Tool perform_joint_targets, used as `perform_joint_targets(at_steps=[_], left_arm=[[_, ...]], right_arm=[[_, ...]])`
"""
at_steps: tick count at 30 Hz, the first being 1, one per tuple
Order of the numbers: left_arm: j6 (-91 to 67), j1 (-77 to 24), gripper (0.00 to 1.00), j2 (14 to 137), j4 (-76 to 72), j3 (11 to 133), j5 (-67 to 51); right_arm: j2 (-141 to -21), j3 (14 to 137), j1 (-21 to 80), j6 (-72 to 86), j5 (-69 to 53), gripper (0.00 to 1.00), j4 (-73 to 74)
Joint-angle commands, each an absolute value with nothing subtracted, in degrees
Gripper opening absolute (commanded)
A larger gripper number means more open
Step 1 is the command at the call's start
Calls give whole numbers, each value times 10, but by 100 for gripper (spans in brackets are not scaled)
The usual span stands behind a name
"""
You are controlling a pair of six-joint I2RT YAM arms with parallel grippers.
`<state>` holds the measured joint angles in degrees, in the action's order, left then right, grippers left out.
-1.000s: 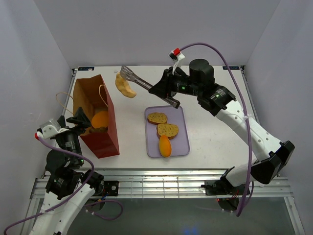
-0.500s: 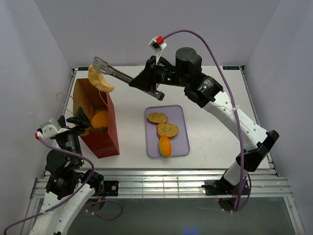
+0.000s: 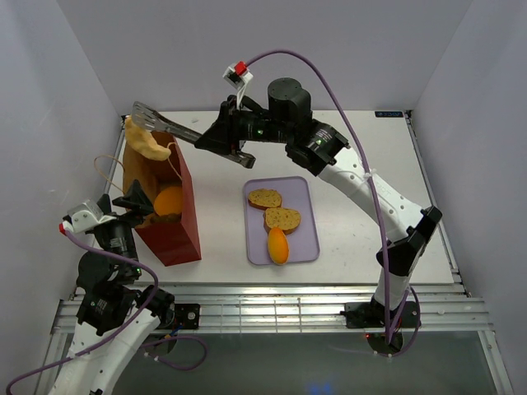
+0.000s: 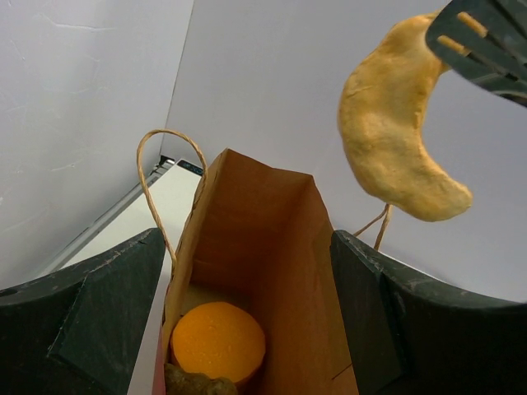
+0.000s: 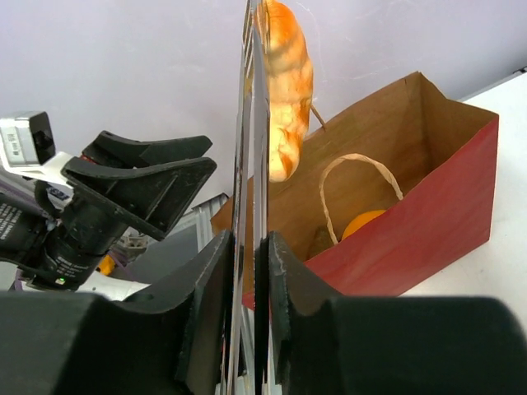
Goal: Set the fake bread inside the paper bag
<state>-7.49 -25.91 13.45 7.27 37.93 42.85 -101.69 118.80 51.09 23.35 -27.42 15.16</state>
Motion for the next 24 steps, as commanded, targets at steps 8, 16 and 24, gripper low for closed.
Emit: perform_joint_targets(at_steps=[8, 16, 24], left_arm=[[-69, -265, 92, 136, 69, 374, 424], [-68, -265, 92, 136, 69, 374, 423], [-68, -265, 92, 135, 69, 374, 422]], right_arm=[[-1034, 1198, 518, 235, -280, 43, 130], [-1027, 1198, 518, 233, -270, 43, 134], [-958, 1206, 506, 209, -222, 43, 192]])
